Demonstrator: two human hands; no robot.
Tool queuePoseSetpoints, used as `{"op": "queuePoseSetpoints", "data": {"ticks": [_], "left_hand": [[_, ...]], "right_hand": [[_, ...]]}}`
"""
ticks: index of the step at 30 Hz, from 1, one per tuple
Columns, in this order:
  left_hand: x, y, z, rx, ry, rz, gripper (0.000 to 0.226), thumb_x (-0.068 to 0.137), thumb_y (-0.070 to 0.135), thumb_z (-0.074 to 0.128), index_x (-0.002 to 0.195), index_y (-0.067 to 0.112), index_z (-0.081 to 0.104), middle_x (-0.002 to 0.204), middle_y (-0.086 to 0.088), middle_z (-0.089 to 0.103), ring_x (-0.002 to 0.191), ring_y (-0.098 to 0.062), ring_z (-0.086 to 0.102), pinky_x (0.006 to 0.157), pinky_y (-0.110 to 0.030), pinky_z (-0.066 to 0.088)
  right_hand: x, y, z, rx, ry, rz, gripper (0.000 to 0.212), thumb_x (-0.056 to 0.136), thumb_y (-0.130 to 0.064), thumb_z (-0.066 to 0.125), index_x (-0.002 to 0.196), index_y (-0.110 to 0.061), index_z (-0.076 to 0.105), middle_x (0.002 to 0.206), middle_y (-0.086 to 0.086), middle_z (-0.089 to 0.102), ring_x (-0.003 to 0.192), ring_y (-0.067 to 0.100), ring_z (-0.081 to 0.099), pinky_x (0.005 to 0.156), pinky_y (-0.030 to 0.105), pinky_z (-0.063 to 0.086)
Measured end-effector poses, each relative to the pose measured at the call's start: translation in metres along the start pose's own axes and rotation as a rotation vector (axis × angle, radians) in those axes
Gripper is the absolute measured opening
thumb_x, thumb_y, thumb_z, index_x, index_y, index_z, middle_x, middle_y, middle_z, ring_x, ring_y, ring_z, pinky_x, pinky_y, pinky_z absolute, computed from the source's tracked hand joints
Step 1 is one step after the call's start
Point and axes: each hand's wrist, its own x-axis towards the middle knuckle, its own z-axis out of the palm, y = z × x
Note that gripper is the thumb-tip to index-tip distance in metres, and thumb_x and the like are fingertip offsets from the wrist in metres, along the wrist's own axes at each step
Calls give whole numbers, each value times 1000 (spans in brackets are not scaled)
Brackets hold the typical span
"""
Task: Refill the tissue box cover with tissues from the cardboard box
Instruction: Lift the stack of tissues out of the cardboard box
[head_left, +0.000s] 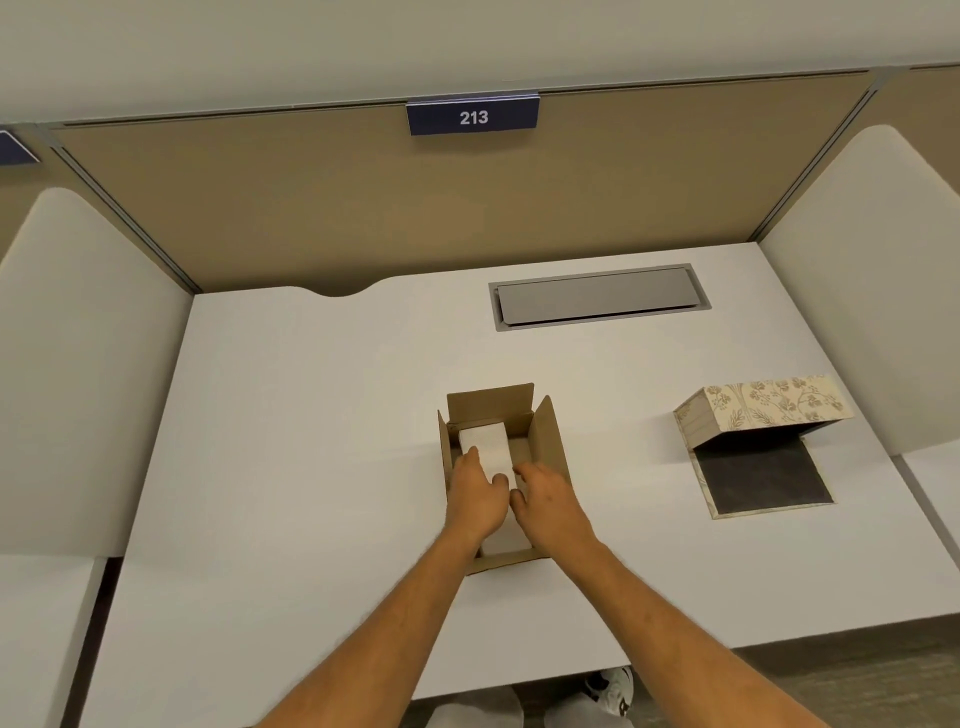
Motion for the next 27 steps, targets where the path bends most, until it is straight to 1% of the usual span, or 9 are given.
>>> {"op": "queuePoseSetpoints", "data": {"ticks": [3, 6, 9, 13, 16, 19, 21, 24, 27], "left_hand": [[11, -9, 8, -133, 18, -93, 54, 91, 6, 57, 142, 15, 42, 137, -9, 54, 126, -29, 54, 100, -37, 50], [21, -18, 19, -195, 25, -207, 56, 91, 4, 55, 144, 13, 39, 137, -8, 53, 126, -30, 53, 101, -39, 50], [34, -22, 30, -271, -1, -334, 48, 93, 2, 53, 139, 9, 43, 136, -15, 56, 122, -33, 56, 100, -40, 51], [47, -30, 39, -324, -3, -489, 43, 94, 6, 52, 137, 7, 46, 134, -17, 57, 119, -34, 58, 99, -41, 53], [54, -38, 46, -371, 1, -531, 44, 93, 5, 54, 136, 5, 47, 133, -17, 58, 118, -34, 59, 97, -39, 53], [57, -43, 51, -437, 19, -563, 41, 92, 4, 55, 133, 4, 52, 129, -16, 62, 112, -31, 61, 84, -32, 51], [57, -47, 54, -459, 39, -573, 40, 92, 4, 55, 131, 5, 55, 128, -16, 64, 109, -30, 62, 81, -30, 49], [57, -51, 59, -438, 73, -586, 41, 91, 8, 57, 132, 6, 53, 130, -15, 62, 112, -32, 62, 84, -31, 51], [58, -49, 61, -404, 84, -600, 45, 91, 11, 59, 134, 6, 47, 135, -15, 58, 117, -33, 59, 90, -36, 52]], "right_hand": [[14, 7, 14, 111, -122, 224, 39, 94, -22, 60, 130, -9, 53, 127, 10, 62, 111, 26, 61, 86, 27, 49], [28, 16, 27, 194, -236, 380, 40, 93, -25, 61, 127, -7, 53, 125, 13, 62, 110, 28, 61, 91, 39, 55], [41, 19, 38, 277, -267, 453, 40, 93, -23, 61, 129, -7, 52, 128, 12, 62, 113, 29, 61, 86, 33, 52], [53, 26, 50, 328, -313, 517, 40, 96, -24, 59, 132, -9, 52, 134, 12, 61, 120, 29, 59, 84, 29, 47], [57, 33, 58, 368, -335, 575, 46, 97, -28, 57, 137, -9, 47, 139, 12, 56, 125, 29, 55, 93, 33, 48], [59, 37, 68, 404, -321, 612, 43, 96, -29, 58, 133, -10, 50, 136, 12, 59, 121, 29, 58, 93, 36, 50], [61, 38, 71, 429, -302, 633, 43, 95, -29, 59, 132, -9, 51, 136, 12, 59, 120, 29, 59, 93, 37, 51], [64, 39, 75, 421, -327, 637, 47, 96, -31, 60, 135, -9, 47, 138, 11, 57, 122, 29, 58, 98, 38, 50], [67, 40, 79, 382, -357, 645, 52, 96, -30, 60, 140, -9, 40, 142, 12, 53, 127, 29, 54, 102, 38, 48]]}}
